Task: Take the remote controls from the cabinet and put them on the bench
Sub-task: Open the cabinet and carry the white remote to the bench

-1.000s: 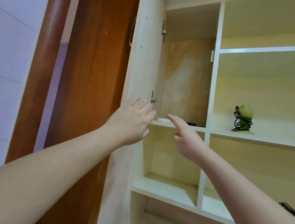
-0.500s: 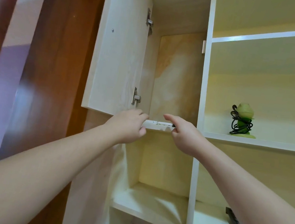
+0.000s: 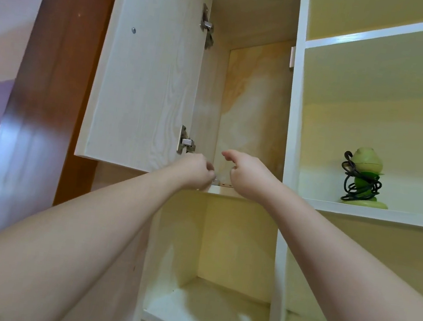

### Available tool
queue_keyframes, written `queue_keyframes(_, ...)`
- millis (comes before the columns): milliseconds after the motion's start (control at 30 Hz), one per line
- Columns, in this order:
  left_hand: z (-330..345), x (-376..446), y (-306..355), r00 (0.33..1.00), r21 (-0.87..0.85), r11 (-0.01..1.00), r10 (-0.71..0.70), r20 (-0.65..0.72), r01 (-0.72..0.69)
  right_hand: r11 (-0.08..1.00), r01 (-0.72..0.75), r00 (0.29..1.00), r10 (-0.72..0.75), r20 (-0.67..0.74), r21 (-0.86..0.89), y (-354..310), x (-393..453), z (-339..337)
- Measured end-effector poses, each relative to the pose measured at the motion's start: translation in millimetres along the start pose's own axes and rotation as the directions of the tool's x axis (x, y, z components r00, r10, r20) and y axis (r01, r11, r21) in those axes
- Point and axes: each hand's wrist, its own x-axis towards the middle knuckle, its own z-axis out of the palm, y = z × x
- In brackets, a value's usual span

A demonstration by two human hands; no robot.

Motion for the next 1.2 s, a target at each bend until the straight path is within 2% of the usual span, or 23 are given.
queue_keyframes(133,3.2,4.7,9.1,0.997,0.072,0.996,-0.065,0.049,0.061,0.996,-0.032,0.999,0.031,0.012,0.080,4.8,6.8,4.0)
queue_keyframes(367,9.1,7.1,10.7,0.986,-0.030,0.989,-0.142,0.091,0.146,0.957,-0.092,0.994,0.103,-0.025,0.276,14.2,8.3,0.0)
queue_keyframes(533,6.6,4.5,15.6,0.986,-0.001,0.988,-0.152,0.066,0.152,0.949,-0.087,0.995,0.100,-0.026,0.303,15.8,5.8,-0.6)
queue_keyframes(633,4.6,2.6,18.9,0.987,0.036,0.987,-0.157,0.039,0.156,0.950,-0.085,0.995,0.097,-0.025,0.302,16.1,5.5,0.2)
queue_keyframes(800,-7.9,-7.1,18.3,0.984,-0.014,0.985,-0.171,-0.039,0.171,0.951,-0.083,0.995,0.094,-0.023,0.297,15.0,5.0,0.3)
queue_keyframes(933,-20.3,-17.3,14.6,0.987,0.009,0.992,-0.120,-0.109,0.122,0.952,-0.087,0.995,0.095,-0.010,0.295,12.5,7.7,4.0)
queue_keyframes(1200,-46.4,-47.7,3.5,0.966,-0.061,0.998,-0.049,-0.255,0.034,0.921,-0.115,0.993,0.121,0.007,0.373,13.3,6.0,-0.3)
